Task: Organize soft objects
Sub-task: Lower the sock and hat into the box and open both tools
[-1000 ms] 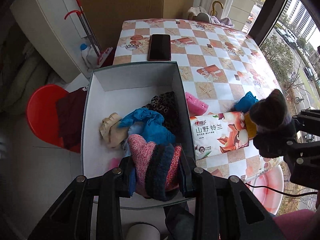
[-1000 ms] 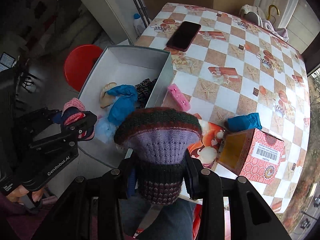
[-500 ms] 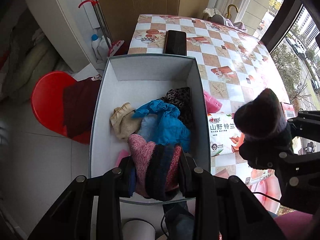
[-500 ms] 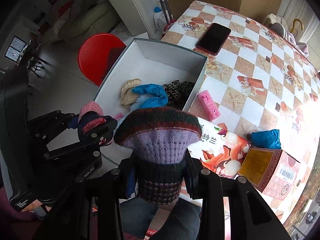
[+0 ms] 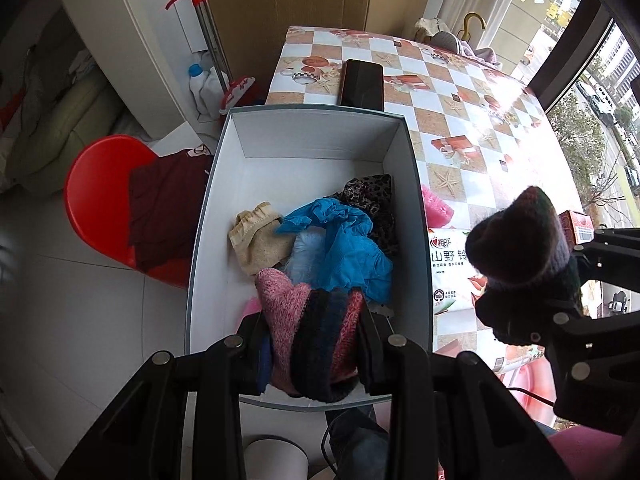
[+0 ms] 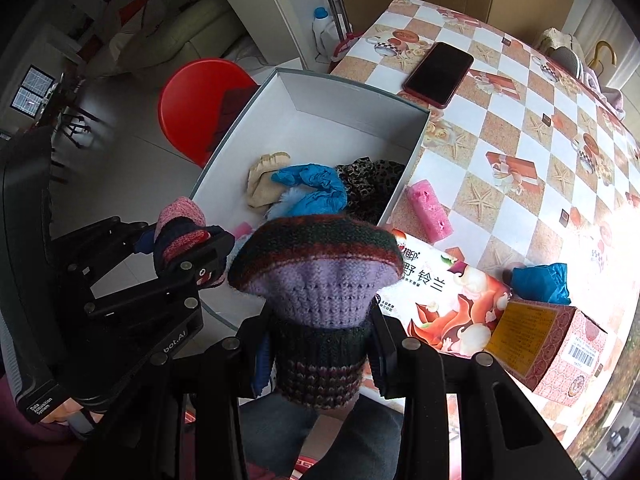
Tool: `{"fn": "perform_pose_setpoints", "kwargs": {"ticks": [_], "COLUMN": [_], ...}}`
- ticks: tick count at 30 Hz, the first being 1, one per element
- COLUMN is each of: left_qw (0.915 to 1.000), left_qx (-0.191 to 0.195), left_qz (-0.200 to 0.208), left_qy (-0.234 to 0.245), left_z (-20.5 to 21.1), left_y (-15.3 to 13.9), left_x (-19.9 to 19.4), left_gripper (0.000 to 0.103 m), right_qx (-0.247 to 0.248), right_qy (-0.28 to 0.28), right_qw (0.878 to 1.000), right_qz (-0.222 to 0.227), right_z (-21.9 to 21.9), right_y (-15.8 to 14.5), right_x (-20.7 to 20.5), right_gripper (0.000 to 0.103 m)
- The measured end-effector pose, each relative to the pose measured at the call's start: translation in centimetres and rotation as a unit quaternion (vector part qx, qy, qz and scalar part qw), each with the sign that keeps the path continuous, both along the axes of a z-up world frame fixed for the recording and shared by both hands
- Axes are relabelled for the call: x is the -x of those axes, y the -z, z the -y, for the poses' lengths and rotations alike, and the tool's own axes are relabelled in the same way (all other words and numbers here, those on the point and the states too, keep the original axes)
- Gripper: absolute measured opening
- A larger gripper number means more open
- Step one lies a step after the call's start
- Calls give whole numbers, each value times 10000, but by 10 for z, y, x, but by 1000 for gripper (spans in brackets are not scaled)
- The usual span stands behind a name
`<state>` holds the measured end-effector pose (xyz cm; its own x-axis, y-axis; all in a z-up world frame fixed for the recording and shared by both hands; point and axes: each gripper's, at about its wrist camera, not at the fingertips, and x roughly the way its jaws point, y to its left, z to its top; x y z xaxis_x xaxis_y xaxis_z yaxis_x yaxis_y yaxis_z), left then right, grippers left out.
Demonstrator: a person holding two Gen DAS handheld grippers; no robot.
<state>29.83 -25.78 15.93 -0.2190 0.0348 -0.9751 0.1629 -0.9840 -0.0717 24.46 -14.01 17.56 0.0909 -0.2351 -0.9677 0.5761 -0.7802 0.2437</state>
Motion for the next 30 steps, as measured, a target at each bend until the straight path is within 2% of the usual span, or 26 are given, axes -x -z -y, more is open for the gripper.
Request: {"fn": "perform_pose_setpoints", "kwargs": {"ticks": [23, 30], "left_qw": [9999, 9992], "left_qx": [17, 96], "left_qz": [57, 259], "left_qy": [-83, -284], "left_z": [9, 19], "left_y": [7, 17], "left_x": [0, -2], "left_gripper": [36, 36], "right_qx": [-36, -57], "right_qy": [-38, 18], "right_qw": [10000, 9999], "right_qz": [75, 132], "right_z": [3, 3], "right_y": [6, 12], "right_x": [1, 8], "right_gripper": [39, 39]}}
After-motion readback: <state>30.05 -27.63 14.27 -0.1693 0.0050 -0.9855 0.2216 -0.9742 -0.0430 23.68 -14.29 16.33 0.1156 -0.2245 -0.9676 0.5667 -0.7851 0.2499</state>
